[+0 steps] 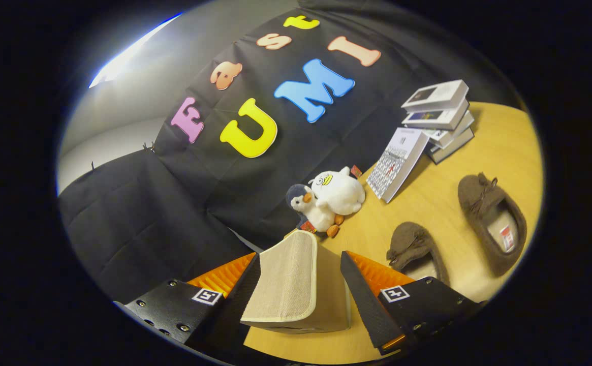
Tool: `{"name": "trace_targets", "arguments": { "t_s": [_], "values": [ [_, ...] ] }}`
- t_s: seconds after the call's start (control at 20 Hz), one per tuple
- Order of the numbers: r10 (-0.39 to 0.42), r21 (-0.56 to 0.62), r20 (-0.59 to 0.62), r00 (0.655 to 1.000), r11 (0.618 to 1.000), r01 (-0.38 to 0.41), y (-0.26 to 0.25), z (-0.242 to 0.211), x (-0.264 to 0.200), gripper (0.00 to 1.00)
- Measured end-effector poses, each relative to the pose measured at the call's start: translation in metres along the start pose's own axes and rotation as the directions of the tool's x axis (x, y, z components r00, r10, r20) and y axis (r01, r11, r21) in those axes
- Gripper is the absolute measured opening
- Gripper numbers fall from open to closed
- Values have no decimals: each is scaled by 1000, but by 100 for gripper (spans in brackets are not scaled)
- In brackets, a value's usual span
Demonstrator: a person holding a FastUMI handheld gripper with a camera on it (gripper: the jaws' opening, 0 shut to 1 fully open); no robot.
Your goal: Open the storage box then place both shoes into the box .Put the left shoe in first, then the right shoe, with the right side of both shoes facing outward in a uniform manner.
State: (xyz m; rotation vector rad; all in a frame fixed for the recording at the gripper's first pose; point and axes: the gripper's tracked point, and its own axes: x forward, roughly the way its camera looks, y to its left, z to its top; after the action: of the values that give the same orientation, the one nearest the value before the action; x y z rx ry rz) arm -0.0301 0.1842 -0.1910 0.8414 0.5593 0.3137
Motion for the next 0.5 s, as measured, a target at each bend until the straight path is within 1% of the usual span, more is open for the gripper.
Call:
{"name": "trace_targets", "arguments": {
  "t_s": [0.15, 0.3, 0.5],
  "values": [
    [27, 135, -60, 998, 991, -18, 2, -24, 9, 97],
    [58, 233, -99, 993, 972, -33, 4, -43, 19, 97],
    [98, 375, -145, 985, 926, -37, 0, -62, 37, 97]
  ]
}}
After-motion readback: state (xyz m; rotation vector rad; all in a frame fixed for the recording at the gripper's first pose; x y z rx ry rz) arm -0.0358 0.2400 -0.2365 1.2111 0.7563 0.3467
